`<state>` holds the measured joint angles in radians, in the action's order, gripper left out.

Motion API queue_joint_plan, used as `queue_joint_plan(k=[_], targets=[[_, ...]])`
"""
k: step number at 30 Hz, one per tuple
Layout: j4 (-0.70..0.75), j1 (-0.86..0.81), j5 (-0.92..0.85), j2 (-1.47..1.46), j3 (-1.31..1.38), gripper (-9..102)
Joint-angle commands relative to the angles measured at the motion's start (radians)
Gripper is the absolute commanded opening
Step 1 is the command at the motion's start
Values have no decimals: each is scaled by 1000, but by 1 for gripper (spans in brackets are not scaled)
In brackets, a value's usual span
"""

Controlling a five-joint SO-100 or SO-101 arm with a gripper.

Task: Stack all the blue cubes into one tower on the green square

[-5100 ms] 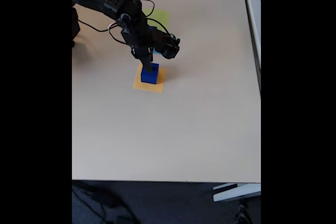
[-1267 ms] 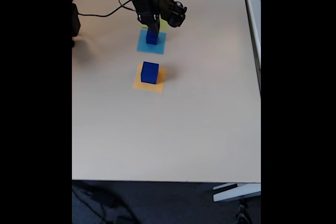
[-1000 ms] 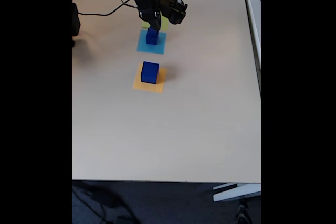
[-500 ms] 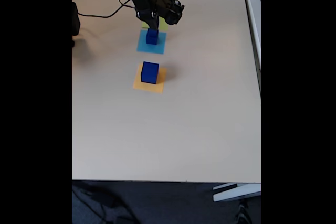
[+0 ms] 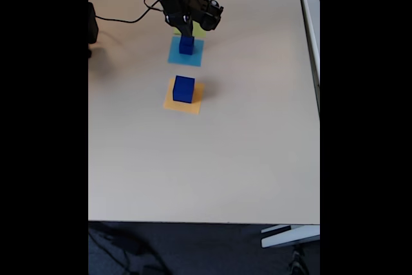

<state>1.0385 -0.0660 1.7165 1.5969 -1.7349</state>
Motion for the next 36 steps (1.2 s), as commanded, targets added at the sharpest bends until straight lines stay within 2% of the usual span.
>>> queue_joint_plan(k=[1, 36], targets=[[-15, 8, 11, 92, -5, 3], [-75, 11, 6, 107, -77, 5]])
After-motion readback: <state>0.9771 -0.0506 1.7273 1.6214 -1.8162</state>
